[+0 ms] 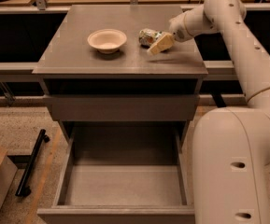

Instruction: Place 7up can into middle drawer

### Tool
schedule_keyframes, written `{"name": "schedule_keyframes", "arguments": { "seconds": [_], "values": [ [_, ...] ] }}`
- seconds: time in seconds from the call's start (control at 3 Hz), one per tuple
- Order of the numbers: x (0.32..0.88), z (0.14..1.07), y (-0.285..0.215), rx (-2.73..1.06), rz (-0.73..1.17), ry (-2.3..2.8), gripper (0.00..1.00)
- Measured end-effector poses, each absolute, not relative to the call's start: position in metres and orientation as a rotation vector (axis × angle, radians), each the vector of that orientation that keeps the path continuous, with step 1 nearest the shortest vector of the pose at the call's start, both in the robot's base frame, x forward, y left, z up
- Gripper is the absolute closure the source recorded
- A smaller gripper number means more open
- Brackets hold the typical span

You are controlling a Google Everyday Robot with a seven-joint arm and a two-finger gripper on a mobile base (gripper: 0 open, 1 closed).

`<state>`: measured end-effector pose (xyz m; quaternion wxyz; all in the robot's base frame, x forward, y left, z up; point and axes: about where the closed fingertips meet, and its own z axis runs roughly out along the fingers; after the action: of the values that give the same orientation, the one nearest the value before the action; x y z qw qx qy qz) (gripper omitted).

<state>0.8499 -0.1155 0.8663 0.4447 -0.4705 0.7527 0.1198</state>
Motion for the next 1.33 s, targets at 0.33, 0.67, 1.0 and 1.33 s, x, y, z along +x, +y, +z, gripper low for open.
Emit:
{"name": "schedule_keyframes", "arguments": {
  "seconds": [0.33, 0.67, 1.0, 1.33],
  "values": [
    [0.858, 0.855, -0.097, -1.198, 0.33, 1.863, 0.25],
    [0.857, 0.847, -0.095, -1.216, 0.336, 1.878, 0.47],
    [0.849, 0.854, -0.102, -1.237, 0.317, 1.881, 0.7],
    [0.824, 0.874, -0.114, -1.286, 0.283, 1.869, 0.94]
  ]
}}
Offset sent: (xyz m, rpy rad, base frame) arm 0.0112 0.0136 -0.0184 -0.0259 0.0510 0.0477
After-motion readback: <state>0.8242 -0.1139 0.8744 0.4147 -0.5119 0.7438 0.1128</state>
